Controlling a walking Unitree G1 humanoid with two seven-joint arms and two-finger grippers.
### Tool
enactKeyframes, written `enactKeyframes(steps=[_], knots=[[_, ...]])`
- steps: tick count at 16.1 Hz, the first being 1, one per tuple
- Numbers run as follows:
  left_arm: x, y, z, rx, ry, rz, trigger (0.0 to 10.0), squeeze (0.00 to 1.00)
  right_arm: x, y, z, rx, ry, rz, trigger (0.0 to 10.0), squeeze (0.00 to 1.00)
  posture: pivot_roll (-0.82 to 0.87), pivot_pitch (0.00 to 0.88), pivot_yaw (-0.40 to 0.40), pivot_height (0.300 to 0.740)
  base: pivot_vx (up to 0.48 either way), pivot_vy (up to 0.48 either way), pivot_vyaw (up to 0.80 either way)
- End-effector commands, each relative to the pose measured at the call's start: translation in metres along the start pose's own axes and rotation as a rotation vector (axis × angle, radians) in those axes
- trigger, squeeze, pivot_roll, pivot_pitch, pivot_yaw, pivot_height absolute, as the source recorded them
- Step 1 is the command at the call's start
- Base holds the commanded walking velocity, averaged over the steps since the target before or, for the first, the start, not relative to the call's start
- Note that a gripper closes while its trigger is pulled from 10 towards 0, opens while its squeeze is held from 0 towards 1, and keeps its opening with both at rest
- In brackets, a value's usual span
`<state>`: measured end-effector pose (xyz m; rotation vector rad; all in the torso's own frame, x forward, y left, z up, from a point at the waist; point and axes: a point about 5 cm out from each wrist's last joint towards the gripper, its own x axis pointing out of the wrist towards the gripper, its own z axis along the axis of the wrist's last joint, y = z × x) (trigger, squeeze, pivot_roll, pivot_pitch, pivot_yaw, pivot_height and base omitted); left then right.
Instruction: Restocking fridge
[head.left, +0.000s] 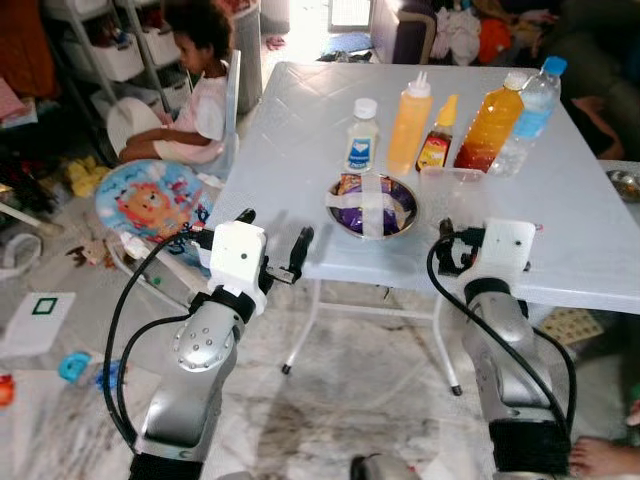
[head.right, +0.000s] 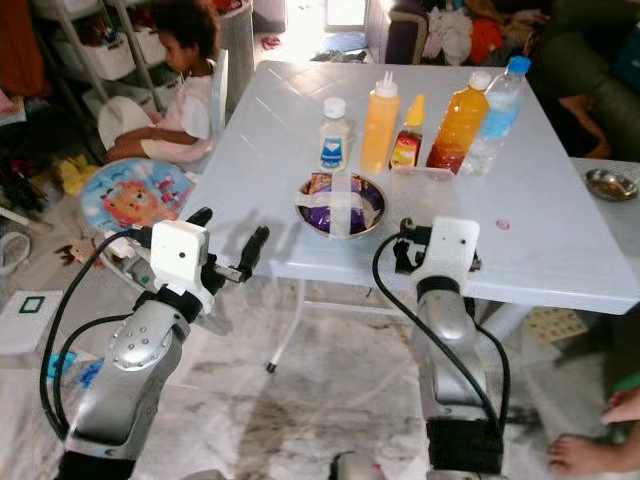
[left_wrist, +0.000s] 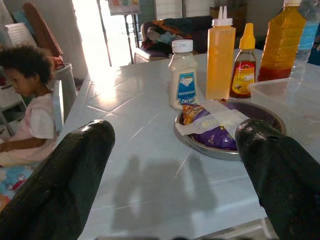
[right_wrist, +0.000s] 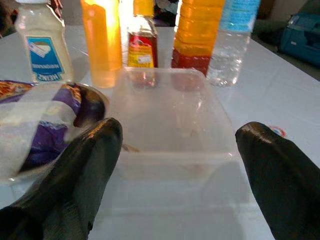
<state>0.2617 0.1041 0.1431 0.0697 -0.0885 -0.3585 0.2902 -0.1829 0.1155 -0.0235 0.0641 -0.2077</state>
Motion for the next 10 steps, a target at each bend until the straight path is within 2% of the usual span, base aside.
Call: enactKeyframes(steps=[1,10], knots=[[0.0021,0.0054,0.0028,0.009,-0.002,0.003,10.0,0.00,-0.0035,-0.0014,0.0012,-0.002,-0.011,-0.022,10.0,0.00,-0.01,0.000,0.040,0.740,0.000,0.000,0.00],[0.0037,0.0085,0.0029,0.028,0.005,-0.022,10.0,0.00,-0.0056,0.0004,0.0007,0.004,-0.012,-0.039,10.0,0.00,0.00,0.000,0.067,0.740,0.000,0.000,0.00]])
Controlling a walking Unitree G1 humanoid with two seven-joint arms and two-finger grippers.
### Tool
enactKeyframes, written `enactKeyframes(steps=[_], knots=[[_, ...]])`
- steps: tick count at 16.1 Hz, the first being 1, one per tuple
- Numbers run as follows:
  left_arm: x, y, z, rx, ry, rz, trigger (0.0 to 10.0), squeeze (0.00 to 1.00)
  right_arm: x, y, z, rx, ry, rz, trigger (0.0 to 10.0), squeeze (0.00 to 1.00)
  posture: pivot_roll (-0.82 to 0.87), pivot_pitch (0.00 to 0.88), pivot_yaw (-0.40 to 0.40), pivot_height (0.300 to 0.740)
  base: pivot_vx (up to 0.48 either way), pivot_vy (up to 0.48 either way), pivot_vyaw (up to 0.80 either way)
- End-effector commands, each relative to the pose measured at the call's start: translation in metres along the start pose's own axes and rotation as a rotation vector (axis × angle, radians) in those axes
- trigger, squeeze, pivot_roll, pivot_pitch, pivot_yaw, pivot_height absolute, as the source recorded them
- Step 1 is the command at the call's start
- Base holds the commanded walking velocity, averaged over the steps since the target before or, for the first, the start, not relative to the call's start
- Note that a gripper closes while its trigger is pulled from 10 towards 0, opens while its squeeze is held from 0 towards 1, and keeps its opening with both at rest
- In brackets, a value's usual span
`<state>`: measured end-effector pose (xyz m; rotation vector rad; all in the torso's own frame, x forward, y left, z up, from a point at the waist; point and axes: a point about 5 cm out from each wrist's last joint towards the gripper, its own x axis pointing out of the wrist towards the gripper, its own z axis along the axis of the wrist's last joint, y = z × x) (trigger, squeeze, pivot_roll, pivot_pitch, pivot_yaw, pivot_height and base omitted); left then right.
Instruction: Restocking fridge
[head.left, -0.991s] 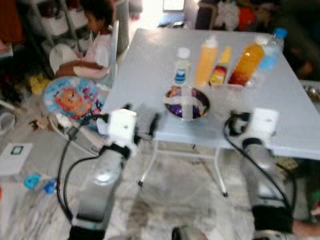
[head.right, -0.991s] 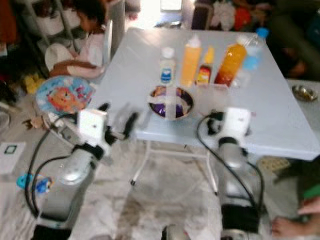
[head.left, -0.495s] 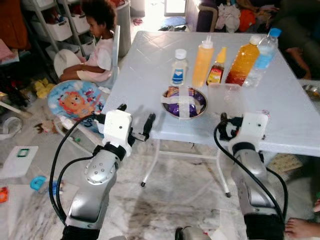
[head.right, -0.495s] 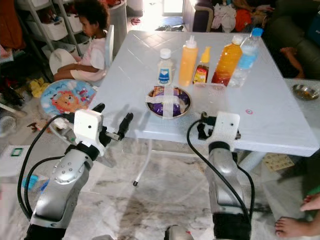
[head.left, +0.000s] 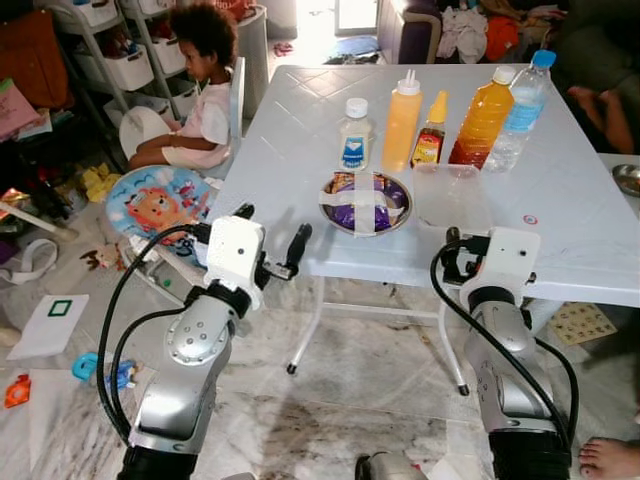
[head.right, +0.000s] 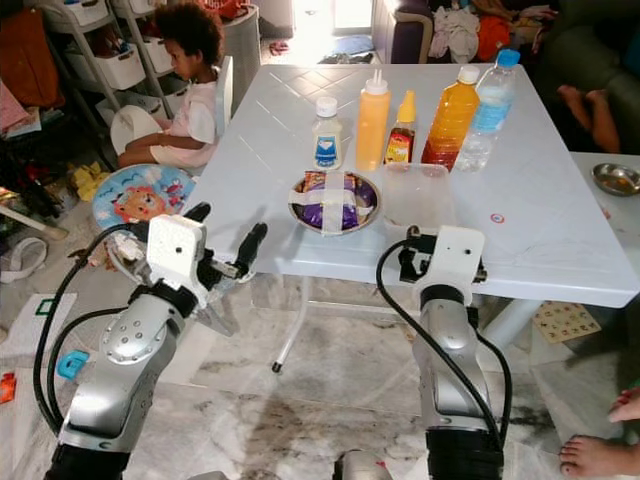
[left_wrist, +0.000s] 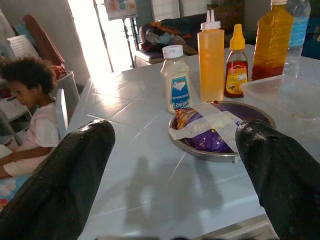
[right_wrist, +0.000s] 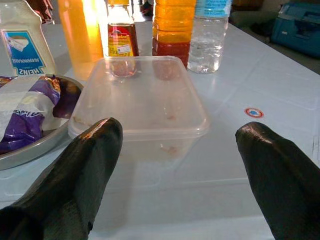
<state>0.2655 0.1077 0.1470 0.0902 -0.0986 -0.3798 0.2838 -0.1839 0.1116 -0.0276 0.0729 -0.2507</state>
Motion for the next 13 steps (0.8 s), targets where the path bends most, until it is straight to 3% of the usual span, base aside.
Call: enactKeyframes(steps=[1,13], knots=[[0.0011,0.0044,-0.0002,0.009,0.013,-0.001,10.0,0.00,-0.0002,0.0038,0.0050,0.011,-0.021,0.005,10.0,0.00,0.00,0.000,0.069,0.740,0.000,0.000,0.00],[0.0013,0.0051,0.0014,0.022,0.027,-0.056,10.0,0.00,-0.0057,0.0098,0.0013,0.036,-0.025,-0.025,10.0,0.00,0.01,0.029,0.141,0.740,0.000,0.000,0.00]])
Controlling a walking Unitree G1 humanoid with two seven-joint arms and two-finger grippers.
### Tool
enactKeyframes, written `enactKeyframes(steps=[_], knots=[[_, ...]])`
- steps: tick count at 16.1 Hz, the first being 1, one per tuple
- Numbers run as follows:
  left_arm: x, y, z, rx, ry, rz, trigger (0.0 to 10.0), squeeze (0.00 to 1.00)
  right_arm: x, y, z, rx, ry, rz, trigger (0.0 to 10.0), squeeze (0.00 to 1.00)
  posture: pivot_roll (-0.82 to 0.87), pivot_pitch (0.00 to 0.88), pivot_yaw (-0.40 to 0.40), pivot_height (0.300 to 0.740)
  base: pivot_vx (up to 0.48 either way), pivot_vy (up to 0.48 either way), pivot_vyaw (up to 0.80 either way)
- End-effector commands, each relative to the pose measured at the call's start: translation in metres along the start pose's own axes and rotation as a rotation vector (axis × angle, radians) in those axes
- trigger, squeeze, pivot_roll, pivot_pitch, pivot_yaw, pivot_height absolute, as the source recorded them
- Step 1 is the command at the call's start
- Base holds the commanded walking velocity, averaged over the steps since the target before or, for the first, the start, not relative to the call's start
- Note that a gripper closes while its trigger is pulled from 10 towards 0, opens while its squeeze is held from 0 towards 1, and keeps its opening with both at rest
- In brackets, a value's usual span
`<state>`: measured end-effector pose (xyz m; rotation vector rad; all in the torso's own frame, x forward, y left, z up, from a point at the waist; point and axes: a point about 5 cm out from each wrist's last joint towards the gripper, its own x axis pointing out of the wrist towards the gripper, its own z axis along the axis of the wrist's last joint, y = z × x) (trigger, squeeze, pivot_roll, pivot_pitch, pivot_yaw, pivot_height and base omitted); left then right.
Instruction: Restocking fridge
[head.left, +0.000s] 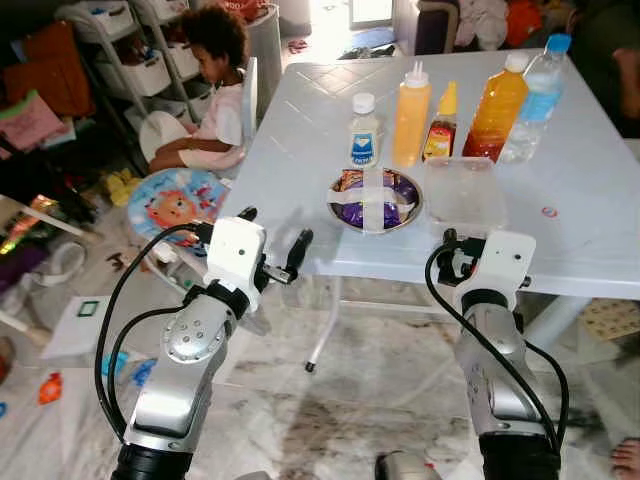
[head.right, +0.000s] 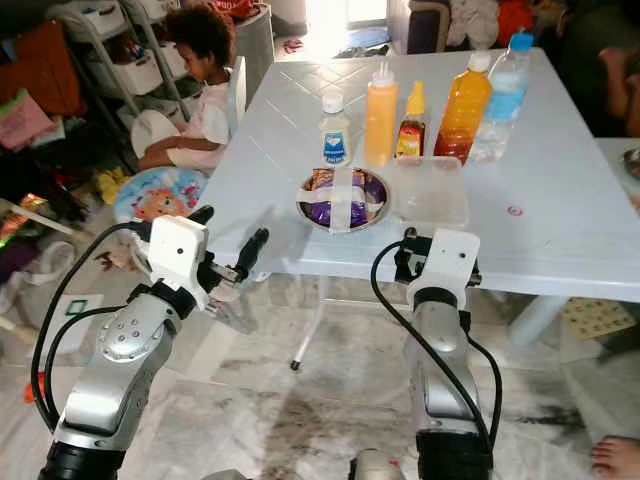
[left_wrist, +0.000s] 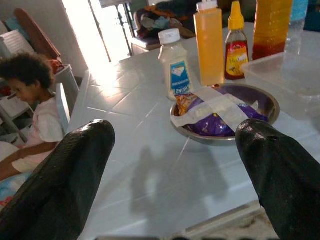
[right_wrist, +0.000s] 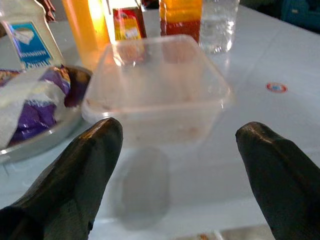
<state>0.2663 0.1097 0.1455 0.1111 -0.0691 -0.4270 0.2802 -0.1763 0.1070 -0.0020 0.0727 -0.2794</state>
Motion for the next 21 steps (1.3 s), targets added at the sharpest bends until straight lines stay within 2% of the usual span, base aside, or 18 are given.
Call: enactKeyframes(steps=[1,5,11,13,19,21], knots=[[0.001,0.006,0.003,0.011,-0.002,-0.005,10.0,0.00,-0.002,0.005,0.005,0.012,-0.027,0.001,10.0,0.00,0.01,0.029,0.153,0.740,0.000,0.000,0.00],[0.001,0.015,0.004,0.030,0.010,-0.020,10.0,0.00,-0.008,0.012,0.007,-0.018,-0.071,0.009,10.0,0.00,0.02,0.032,0.197,0.740,0.000,0.000,0.00],[0.005,0.020,0.009,0.050,0.006,-0.041,10.0,0.00,-0.008,0.015,0.008,-0.023,-0.092,-0.002,10.0,0.00,0.03,0.027,0.226,0.740,0.000,0.000,0.00],[0.006,0.020,0.009,0.049,0.002,-0.039,10.0,0.00,-0.008,0.015,0.008,-0.033,-0.100,0.003,10.0,0.00,0.02,0.024,0.221,0.740,0.000,0.000,0.00],[0.011,0.020,0.014,0.033,-0.030,0.013,10.0,0.00,-0.006,0.023,0.027,-0.118,-0.209,0.083,10.0,0.00,0.01,0.000,0.184,0.740,0.000,0.000,0.00],[0.012,0.017,0.013,0.016,-0.042,0.047,10.0,0.00,-0.004,0.024,0.024,-0.109,-0.191,0.112,10.0,0.00,0.01,0.000,0.139,0.740,0.000,0.000,0.00]])
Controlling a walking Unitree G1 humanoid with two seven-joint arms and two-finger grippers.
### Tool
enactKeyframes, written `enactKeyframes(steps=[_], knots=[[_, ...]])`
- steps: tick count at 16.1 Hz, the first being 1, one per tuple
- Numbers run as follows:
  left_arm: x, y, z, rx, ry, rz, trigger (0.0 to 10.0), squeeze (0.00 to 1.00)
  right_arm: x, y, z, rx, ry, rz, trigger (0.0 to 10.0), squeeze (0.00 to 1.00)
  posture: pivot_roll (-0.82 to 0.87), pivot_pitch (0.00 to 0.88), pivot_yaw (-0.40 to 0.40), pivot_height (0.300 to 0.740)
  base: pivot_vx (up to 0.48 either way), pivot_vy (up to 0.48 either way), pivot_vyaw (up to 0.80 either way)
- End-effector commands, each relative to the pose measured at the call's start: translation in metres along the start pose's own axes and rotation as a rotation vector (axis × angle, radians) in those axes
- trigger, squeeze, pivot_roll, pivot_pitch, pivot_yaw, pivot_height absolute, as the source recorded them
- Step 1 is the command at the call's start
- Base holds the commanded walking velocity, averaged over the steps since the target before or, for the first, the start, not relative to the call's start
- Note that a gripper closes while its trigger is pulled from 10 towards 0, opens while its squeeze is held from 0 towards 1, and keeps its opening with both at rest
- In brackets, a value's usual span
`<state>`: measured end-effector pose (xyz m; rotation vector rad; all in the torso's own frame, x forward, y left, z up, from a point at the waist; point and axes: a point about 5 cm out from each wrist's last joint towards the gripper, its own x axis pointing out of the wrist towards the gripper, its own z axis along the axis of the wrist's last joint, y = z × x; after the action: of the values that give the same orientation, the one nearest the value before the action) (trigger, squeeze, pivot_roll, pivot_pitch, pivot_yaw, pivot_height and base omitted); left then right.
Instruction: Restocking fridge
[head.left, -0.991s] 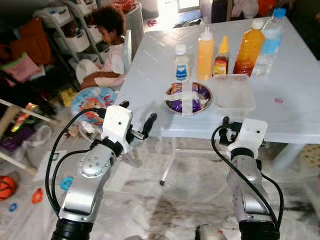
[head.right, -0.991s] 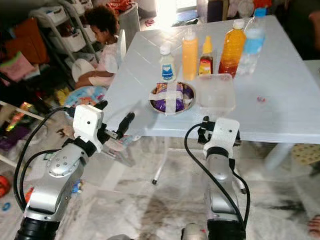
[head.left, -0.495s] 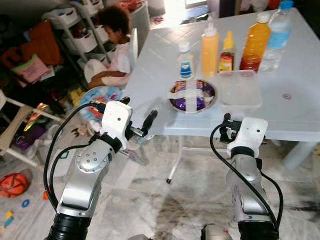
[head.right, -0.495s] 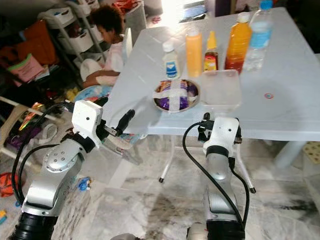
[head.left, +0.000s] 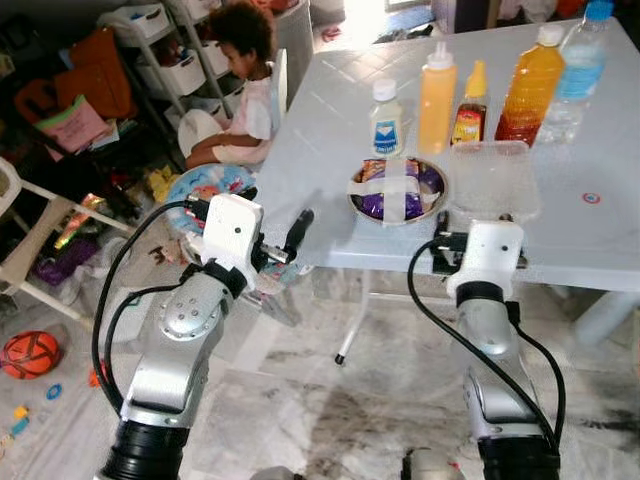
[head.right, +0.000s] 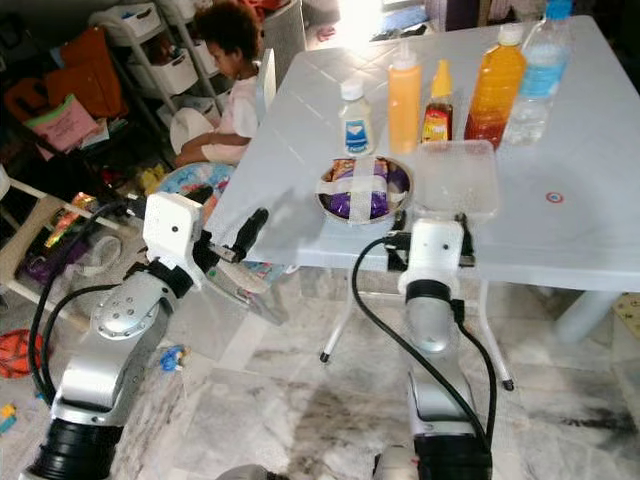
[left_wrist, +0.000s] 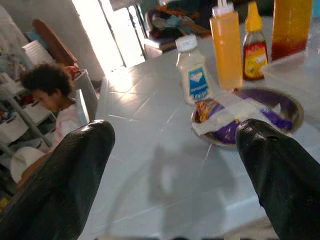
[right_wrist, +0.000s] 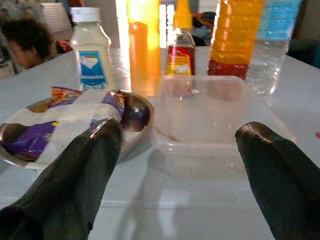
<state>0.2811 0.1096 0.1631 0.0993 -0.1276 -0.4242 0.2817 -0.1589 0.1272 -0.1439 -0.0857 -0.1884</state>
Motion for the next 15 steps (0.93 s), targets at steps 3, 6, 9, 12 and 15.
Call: enactKeyframes(steps=[3,6,9,12,15], knots=[[-0.002,0.009,-0.005,0.008,0.015,0.077,10.0,0.00,0.005,0.004,0.006,0.050,-0.010,0.030,10.0,0.00,0.01,0.000,0.116,0.740,0.000,0.000,0.00],[-0.004,0.008,-0.010,-0.016,0.031,0.120,10.0,0.00,0.025,-0.006,0.014,0.149,0.009,0.033,10.0,0.00,0.00,0.000,0.090,0.740,0.000,0.000,0.00],[-0.003,0.006,-0.012,-0.020,0.035,0.124,10.0,0.00,0.042,-0.008,0.020,0.208,0.025,0.053,10.0,0.00,0.00,0.000,0.082,0.740,0.000,0.000,0.00],[-0.004,0.003,-0.015,-0.027,0.046,0.134,10.0,0.00,0.062,-0.004,0.026,0.265,0.046,0.084,10.0,0.00,0.00,0.000,0.068,0.740,0.000,0.000,0.00],[-0.004,0.000,-0.017,-0.032,0.051,0.132,10.0,0.00,0.072,-0.006,0.027,0.292,0.079,0.050,10.0,0.00,0.00,0.000,0.059,0.740,0.000,0.000,0.00]])
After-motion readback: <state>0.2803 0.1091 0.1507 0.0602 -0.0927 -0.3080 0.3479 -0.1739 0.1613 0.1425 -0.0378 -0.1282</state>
